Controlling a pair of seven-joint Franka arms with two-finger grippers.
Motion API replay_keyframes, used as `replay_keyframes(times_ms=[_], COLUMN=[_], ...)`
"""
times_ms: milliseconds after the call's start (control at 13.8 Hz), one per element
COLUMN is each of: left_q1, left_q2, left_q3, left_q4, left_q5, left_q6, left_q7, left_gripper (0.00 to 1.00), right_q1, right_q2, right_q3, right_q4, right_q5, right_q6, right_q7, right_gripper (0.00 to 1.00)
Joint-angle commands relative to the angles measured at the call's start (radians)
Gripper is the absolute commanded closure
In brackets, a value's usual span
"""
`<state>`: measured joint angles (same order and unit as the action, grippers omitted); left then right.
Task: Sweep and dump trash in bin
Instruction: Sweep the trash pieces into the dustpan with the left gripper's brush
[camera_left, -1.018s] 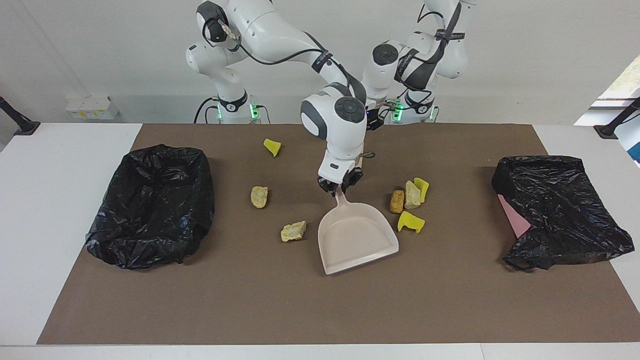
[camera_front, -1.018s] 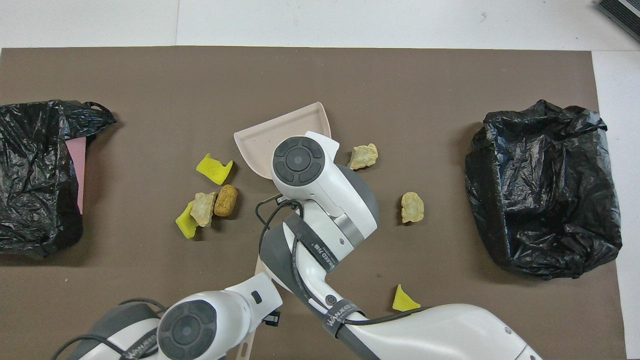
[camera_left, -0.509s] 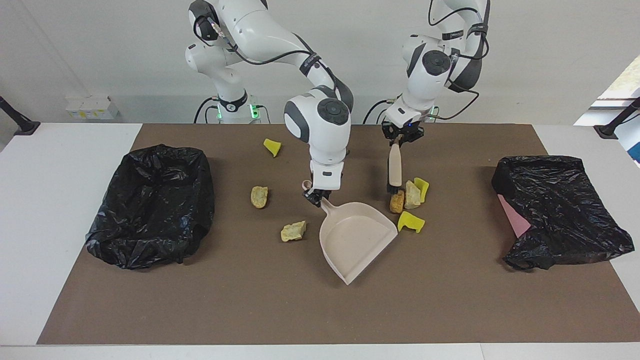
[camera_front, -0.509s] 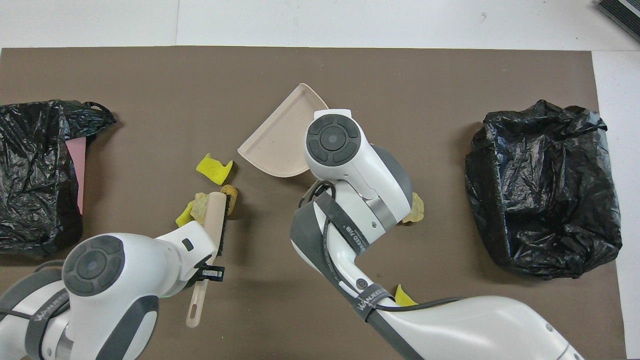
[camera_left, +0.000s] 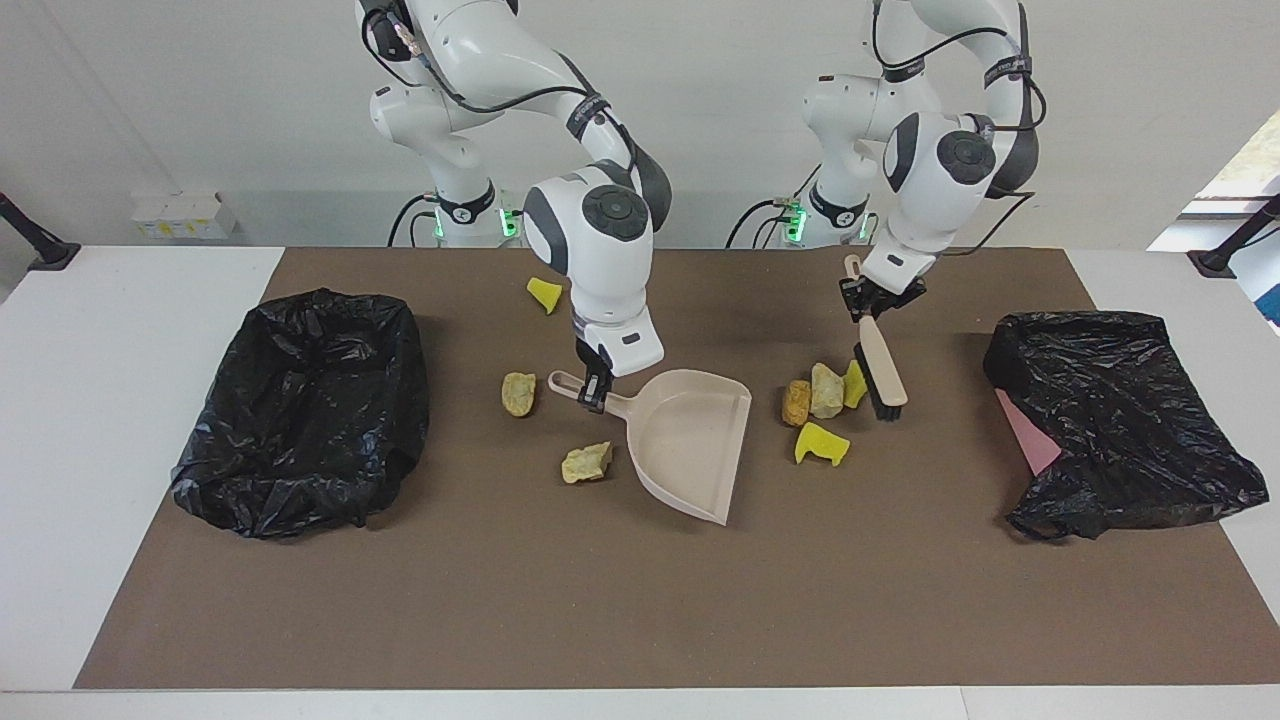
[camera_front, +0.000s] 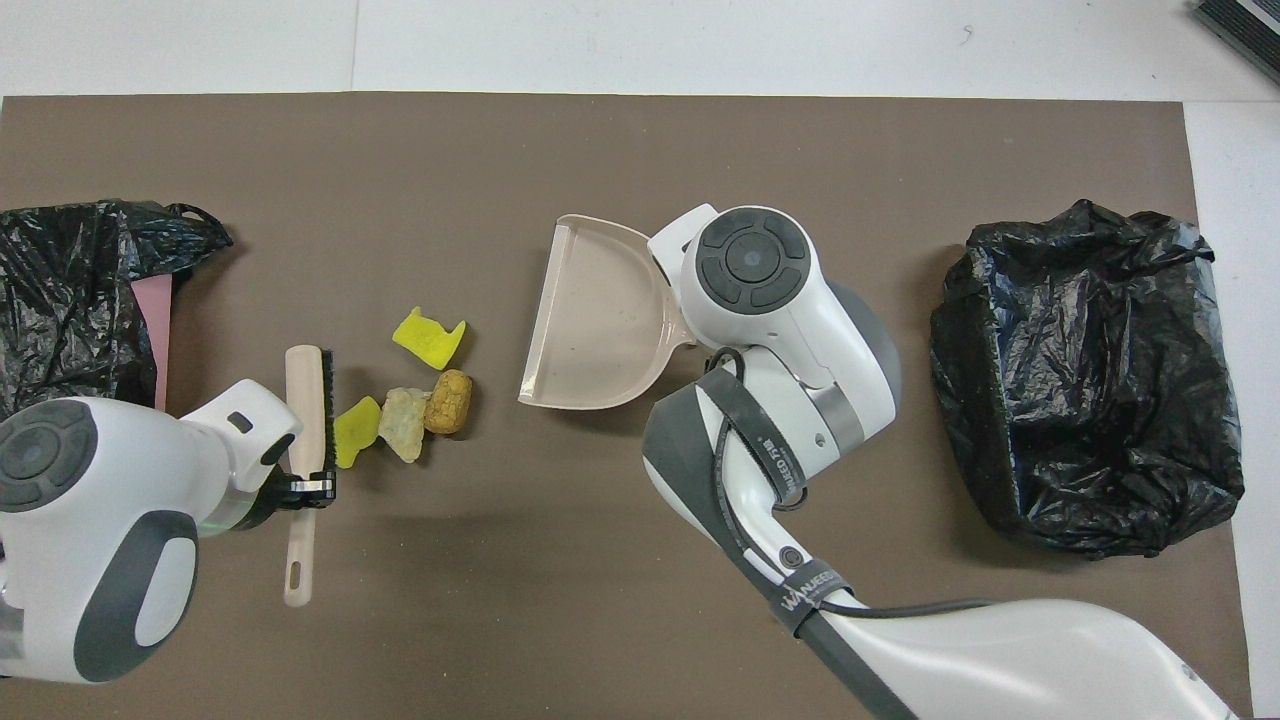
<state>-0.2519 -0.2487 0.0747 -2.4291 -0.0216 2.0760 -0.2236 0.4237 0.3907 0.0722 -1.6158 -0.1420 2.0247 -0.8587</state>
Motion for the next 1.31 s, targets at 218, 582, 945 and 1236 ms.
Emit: replay_keyframes(times_ms=[218,582,945,1236], left_q1=[0.032,-0.026,-0.118,-0.147], left_q2=[0.044,0.14,0.224,0.223], left_q3=[-0.015,-0.02,-0.021,-0.029], left_q4=[-0.028,-0.001,0.067,0.067], left_q5=[0.002,-0.076,-0.124,-0.213], left_q6=[0.019,0.122,0.139,0.134], left_q7=[-0.022,-0.073,0.016,0.173], left_gripper=[1.0,1.0,1.0,1.0], right_q1=[-0.002,0.03,0.033,0.04], right_q2=[-0.05,-0.052,-0.052,-0.062], right_q3=[0.014,0.014,0.015,0.015], right_q4=[-0.088,-0.105,-0.11,-0.137], right_q5=[-0.013,-0.013,-0.008,-0.008], right_q6=[0.026,-0.017,-0.018,-0.014], right_q7=[-0.195,-0.177,-0.148,-0.112], right_gripper=[1.0,1.0,1.0,1.0])
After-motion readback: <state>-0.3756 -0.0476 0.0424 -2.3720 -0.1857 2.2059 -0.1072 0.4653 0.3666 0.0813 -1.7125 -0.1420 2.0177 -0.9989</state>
